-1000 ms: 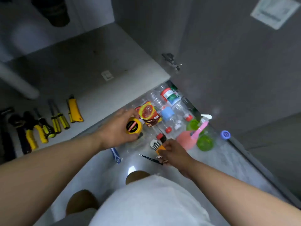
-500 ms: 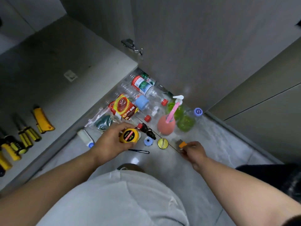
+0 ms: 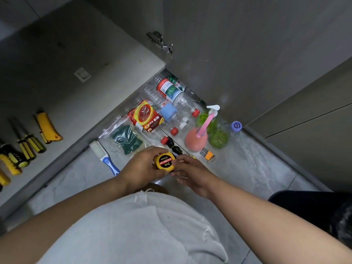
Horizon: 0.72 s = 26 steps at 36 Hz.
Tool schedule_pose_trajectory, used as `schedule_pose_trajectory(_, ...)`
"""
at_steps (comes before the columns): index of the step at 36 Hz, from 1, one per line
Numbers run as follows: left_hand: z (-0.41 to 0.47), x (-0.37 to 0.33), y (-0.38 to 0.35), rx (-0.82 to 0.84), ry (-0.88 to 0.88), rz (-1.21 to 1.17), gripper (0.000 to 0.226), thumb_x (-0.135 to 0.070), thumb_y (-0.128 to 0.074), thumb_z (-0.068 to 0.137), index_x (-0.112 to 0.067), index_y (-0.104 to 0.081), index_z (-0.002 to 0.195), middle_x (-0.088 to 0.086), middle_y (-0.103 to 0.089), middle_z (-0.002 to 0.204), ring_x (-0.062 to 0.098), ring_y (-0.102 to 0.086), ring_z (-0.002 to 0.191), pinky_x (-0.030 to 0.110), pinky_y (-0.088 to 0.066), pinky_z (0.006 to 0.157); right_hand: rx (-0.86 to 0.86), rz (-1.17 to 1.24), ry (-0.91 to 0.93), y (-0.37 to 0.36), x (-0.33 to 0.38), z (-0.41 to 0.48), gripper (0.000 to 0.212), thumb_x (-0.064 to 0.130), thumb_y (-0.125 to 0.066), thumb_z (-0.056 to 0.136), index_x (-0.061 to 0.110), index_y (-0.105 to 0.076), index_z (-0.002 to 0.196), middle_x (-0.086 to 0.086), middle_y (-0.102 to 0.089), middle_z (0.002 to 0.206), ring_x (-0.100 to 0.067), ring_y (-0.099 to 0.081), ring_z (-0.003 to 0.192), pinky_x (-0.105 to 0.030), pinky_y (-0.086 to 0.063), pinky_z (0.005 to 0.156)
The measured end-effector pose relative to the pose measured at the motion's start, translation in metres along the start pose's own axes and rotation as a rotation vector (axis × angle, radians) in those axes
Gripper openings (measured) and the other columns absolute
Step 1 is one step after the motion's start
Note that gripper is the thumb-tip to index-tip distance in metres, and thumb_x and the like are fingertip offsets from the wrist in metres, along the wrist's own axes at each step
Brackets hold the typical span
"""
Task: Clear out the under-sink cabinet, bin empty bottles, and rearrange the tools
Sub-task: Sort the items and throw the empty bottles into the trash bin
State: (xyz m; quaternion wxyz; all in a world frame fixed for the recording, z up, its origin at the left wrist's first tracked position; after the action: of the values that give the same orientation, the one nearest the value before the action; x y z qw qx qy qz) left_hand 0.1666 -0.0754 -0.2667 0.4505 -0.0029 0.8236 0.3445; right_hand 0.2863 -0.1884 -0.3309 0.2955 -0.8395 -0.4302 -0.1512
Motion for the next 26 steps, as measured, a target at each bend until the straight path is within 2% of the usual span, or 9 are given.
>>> schedule_pose_trajectory(3, 0.001, 0.003, 0.000, -0.001, 0.006, -0.020, 0.053, -0.016, -0.081, 0.084, -0.026, -0.064, 0.134, -0.007, -0.063, 0.126, 0.004, -0.061, 0.111, 0.021, -0.056, 0.088, -0.038, 0.075, -0.019, 0.009, -0.004, 0.000, 0.012, 0.020, -0.070, 0.093, 0.020, -0.066, 0.104, -0.005, -0.073, 0.090, -0.013, -0.068, 0.075, -0.023, -0.052, 0.063)
schedule_pose_trajectory(5, 0.000, 0.008, 0.002, -0.023, 0.028, -0.019, 0.053, -0.012, -0.078, 0.087, -0.026, -0.062, 0.136, -0.008, -0.062, 0.131, 0.004, -0.059, 0.117, 0.021, -0.057, 0.089, -0.128, 0.090, -0.031, 0.027, -0.010, -0.002, 0.013, 0.019, -0.069, 0.093, 0.019, -0.064, 0.105, -0.006, -0.073, 0.091, -0.014, -0.068, 0.075, -0.024, -0.053, 0.066)
schedule_pose_trajectory(10, -0.002, 0.023, 0.010, -0.026, 0.052, 0.061, 0.038, -0.021, -0.074, 0.091, -0.031, -0.065, 0.127, -0.010, -0.060, 0.121, 0.001, -0.057, 0.111, 0.028, -0.056, 0.090, -0.578, 0.057, -0.030, 0.094, -0.027, -0.012, 0.005, 0.013, -0.062, 0.097, 0.014, -0.061, 0.102, -0.013, -0.068, 0.097, -0.021, -0.065, 0.070, -0.028, -0.055, 0.060)
schedule_pose_trajectory(12, -0.004, 0.031, 0.012, -0.024, 0.063, 0.063, 0.033, -0.022, -0.074, 0.091, -0.034, -0.066, 0.121, -0.009, -0.060, 0.117, 0.003, -0.058, 0.108, 0.031, -0.056, 0.089, -0.711, 0.021, -0.034, 0.115, -0.031, -0.016, 0.007, 0.012, -0.060, 0.097, 0.013, -0.063, 0.104, -0.013, -0.068, 0.101, -0.024, -0.066, 0.074, -0.029, -0.057, 0.060)
schedule_pose_trajectory(16, -0.008, 0.043, 0.014, 0.002, 0.074, 0.061, 0.029, -0.022, -0.073, 0.092, -0.037, -0.066, 0.115, -0.009, -0.060, 0.114, 0.005, -0.058, 0.106, 0.034, -0.057, 0.089, -0.765, -0.003, -0.057, 0.132, -0.035, -0.017, 0.008, 0.010, -0.059, 0.097, 0.014, -0.063, 0.103, -0.014, -0.070, 0.105, -0.026, -0.068, 0.078, -0.030, -0.058, 0.061)
schedule_pose_trajectory(19, -0.012, 0.051, 0.017, 0.005, 0.089, 0.042, 0.028, -0.019, -0.073, 0.091, -0.036, -0.066, 0.113, -0.010, -0.061, 0.115, 0.005, -0.058, 0.107, 0.032, -0.057, 0.089, -0.761, -0.043, -0.063, 0.136, -0.037, -0.011, 0.018, 0.004, -0.058, 0.095, 0.011, -0.063, 0.111, -0.017, -0.070, 0.110, -0.024, -0.067, 0.076, -0.030, -0.059, 0.063)
schedule_pose_trajectory(21, -0.016, 0.055, 0.021, 0.005, 0.102, 0.041, 0.028, -0.019, -0.073, 0.092, -0.034, -0.067, 0.114, -0.010, -0.061, 0.116, 0.005, -0.059, 0.107, 0.030, -0.057, 0.089, -0.780, -0.116, -0.072, 0.137, -0.037, -0.008, 0.028, 0.005, -0.057, 0.094, 0.011, -0.059, 0.122, -0.018, -0.065, 0.116, -0.028, -0.067, 0.081, -0.035, -0.060, 0.068)
schedule_pose_trajectory(24, -0.020, 0.059, 0.030, 0.012, 0.104, 0.064, 0.027, -0.020, -0.073, 0.092, -0.033, -0.067, 0.115, -0.011, -0.059, 0.116, 0.005, -0.059, 0.107, 0.022, -0.054, 0.086, -0.860, -0.380, -0.142, 0.136, -0.031, -0.010, 0.041, 0.013, -0.056, 0.092, 0.019, -0.049, 0.132, -0.017, -0.049, 0.129, -0.038, -0.067, 0.093, -0.045, -0.063, 0.071)
schedule_pose_trajectory(26, -0.026, 0.063, 0.045, 0.018, 0.123, 0.083, 0.026, -0.020, -0.072, 0.092, -0.032, -0.067, 0.115, -0.009, -0.059, 0.117, 0.006, -0.059, 0.107, 0.022, -0.053, 0.087, -0.898, -0.627, -0.195, 0.125, -0.021, -0.008, 0.043, 0.022, -0.057, 0.090, 0.019, -0.045, 0.131, -0.019, -0.039, 0.131, -0.041, -0.064, 0.091, -0.048, -0.062, 0.077)
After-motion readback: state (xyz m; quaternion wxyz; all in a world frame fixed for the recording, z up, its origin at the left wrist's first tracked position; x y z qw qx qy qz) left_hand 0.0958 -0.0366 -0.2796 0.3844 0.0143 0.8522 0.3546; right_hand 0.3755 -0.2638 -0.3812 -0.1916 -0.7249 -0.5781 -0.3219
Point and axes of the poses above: each hand's wrist, its own z-axis towards the middle knuckle, its own y-axis out of the back of the hand, x = y × z, the point moved 6 cm from there along z, towards the middle knuckle
